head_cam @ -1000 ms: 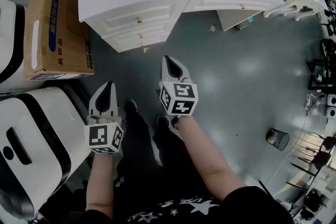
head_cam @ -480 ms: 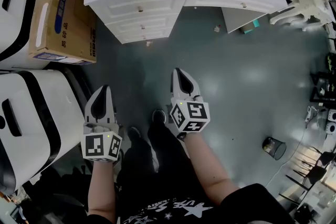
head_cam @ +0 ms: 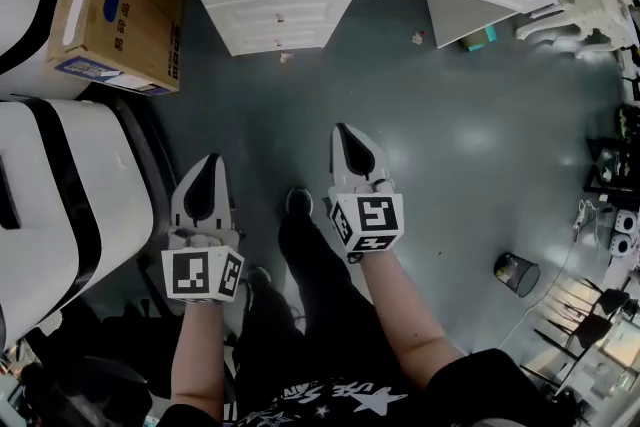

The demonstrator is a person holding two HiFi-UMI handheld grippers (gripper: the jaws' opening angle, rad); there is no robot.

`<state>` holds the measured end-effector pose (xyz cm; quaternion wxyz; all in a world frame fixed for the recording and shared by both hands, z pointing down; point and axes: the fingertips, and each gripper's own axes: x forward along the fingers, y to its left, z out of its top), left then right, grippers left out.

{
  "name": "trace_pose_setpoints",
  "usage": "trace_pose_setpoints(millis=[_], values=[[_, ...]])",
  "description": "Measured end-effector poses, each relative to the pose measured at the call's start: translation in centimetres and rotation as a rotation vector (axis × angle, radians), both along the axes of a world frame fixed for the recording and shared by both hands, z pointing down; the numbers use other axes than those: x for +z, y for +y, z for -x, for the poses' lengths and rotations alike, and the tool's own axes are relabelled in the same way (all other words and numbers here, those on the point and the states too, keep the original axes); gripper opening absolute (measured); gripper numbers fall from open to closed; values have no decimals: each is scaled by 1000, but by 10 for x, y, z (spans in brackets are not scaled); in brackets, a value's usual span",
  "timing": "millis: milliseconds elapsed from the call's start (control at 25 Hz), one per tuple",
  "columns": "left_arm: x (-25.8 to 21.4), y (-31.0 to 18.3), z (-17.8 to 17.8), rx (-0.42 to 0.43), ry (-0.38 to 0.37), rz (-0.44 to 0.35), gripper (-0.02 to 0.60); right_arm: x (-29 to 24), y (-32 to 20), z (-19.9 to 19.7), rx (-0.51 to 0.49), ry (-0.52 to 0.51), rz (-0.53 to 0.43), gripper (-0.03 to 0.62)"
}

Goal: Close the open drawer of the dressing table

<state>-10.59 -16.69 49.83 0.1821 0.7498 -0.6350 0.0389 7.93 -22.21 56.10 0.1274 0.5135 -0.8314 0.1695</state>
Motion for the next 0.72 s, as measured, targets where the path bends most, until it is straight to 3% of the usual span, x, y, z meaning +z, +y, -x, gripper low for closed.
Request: trace_pose_setpoints(millis=[360, 720], values=[[-46, 92, 24, 4, -9, -65, 9, -63, 87, 40, -9, -27, -83, 3], [-119, 184, 30, 90, -49, -151, 9, -122, 181, 46, 54, -60, -141, 2]])
